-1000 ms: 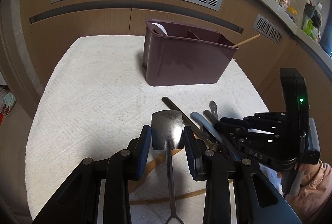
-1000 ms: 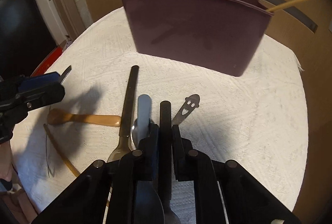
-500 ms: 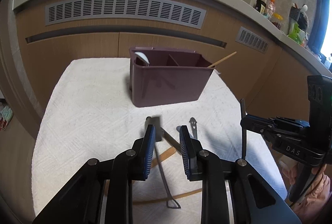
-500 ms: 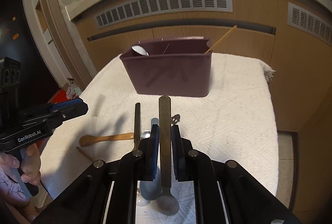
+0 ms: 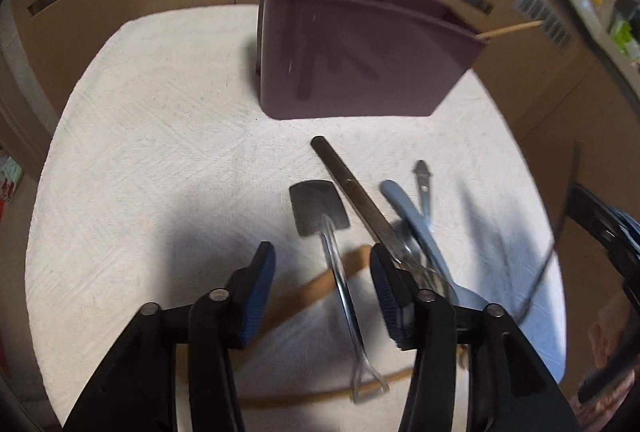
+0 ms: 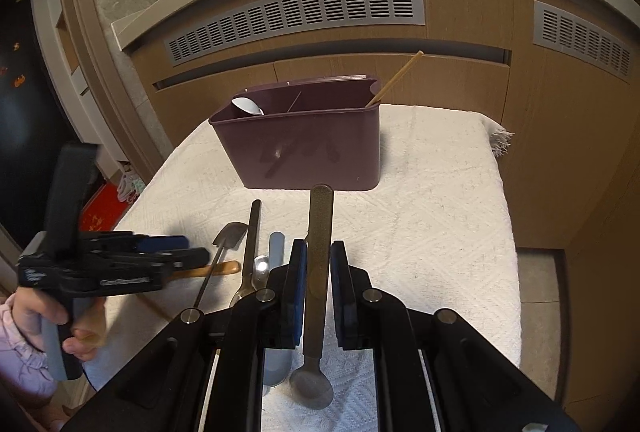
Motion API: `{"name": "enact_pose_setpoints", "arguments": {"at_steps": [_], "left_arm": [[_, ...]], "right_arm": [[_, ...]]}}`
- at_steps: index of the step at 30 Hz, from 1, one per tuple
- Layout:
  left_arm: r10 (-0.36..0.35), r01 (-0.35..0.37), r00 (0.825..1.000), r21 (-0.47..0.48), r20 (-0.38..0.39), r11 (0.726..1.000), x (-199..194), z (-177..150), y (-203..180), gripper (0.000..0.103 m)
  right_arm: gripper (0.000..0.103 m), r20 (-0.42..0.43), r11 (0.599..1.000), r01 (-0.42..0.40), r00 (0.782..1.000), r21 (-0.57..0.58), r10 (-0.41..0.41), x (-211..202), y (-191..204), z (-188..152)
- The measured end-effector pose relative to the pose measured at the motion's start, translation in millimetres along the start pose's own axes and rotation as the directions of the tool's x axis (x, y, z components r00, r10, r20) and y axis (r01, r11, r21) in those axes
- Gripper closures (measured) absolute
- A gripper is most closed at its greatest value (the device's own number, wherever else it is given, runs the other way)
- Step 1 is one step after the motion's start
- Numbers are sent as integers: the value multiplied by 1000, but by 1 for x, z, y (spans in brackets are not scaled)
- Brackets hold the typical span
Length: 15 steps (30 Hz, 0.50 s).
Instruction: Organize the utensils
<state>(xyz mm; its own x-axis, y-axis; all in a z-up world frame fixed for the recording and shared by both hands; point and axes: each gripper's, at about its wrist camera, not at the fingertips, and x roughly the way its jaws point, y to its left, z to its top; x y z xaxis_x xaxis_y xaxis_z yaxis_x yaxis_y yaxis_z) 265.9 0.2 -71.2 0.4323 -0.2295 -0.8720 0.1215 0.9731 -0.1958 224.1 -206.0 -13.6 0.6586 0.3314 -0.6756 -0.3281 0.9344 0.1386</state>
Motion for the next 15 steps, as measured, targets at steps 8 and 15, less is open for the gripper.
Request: {"name": "enact_pose_setpoints", "arguments": {"at_steps": [8,15], "left_arm": [[143,-141,990,90,-17,986,35,28,-22,58],[22,-35,985,75,174,997,-15,-5,-16,70]], "right_arm": [[93,26,1000,11,1000,-18,-10,-6,6,0],[93,54,1000,3,999,-5,-3,-16,5,0]]}}
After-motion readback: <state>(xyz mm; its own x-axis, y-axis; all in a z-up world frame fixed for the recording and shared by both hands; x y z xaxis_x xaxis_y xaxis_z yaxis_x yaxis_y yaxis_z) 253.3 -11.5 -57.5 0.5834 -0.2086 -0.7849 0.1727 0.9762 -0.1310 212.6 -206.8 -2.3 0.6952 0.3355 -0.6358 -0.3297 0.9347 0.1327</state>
